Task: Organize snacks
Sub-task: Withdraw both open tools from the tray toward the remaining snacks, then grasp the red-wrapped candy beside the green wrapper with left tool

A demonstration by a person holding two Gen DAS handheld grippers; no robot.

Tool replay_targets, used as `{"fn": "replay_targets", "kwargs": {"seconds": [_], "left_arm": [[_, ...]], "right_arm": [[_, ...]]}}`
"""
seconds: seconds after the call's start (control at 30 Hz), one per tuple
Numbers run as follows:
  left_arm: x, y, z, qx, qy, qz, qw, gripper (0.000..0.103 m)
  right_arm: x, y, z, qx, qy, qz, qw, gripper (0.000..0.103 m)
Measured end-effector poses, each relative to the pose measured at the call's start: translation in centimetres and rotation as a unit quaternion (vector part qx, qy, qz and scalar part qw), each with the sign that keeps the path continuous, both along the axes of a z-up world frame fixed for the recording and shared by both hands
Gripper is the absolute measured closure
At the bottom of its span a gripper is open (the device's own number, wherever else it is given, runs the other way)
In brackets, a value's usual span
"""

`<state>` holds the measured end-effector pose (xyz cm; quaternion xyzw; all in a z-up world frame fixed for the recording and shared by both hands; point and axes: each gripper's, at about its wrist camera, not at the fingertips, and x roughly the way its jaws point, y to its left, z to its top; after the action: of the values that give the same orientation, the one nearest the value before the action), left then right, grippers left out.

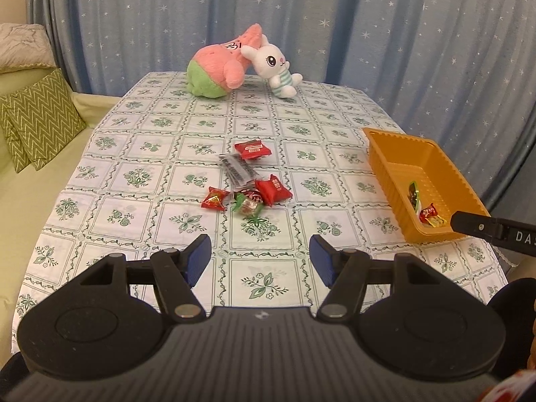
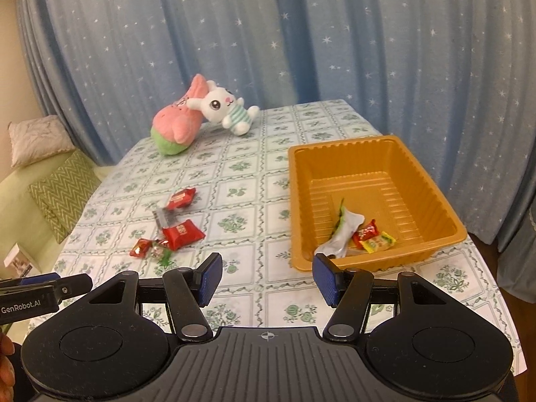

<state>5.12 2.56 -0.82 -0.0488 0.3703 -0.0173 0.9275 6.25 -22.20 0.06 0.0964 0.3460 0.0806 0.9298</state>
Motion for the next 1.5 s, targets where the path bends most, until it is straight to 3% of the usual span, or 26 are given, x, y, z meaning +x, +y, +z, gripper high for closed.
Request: {"fn": "replay_targets", "kwargs": {"seconds": [0.4,0.8,0.93,1.4,1.5], "left_arm": [[1.1,1.3,-1.2,0.0,0.009,0.007,0.9999,0.042],[5.9,1.7,-4.3,0.022,0.024,-0.005,0.9995,0.043],[7.7,1.5,-5.7,0.022,0.027,-0.023,0.9991,0.055],[13.3,0.6,-10.5,0.075,0.026,-0.092,0.9926,0.056],[14.0,0.5,-11.3,0.08,0.023,-0.105,0.9909,0.061]], "right_arm": [[1.4,2.2,-1.4,-0.005,0.006,0.021,1.0,0.043],[5.7,4.7,-4.1,-0.012,0.018,0.043,0.999,0.043],[7.7,5.2,-5.4,-0.015,0.026,0.047,0.998,0.043],[13.1,7.1,-10.0,-0.028,0.048,0.074,0.996,0.043],[13.8,7.3,-10.6,-0.029,0.052,0.074,0.995,0.043]]}}
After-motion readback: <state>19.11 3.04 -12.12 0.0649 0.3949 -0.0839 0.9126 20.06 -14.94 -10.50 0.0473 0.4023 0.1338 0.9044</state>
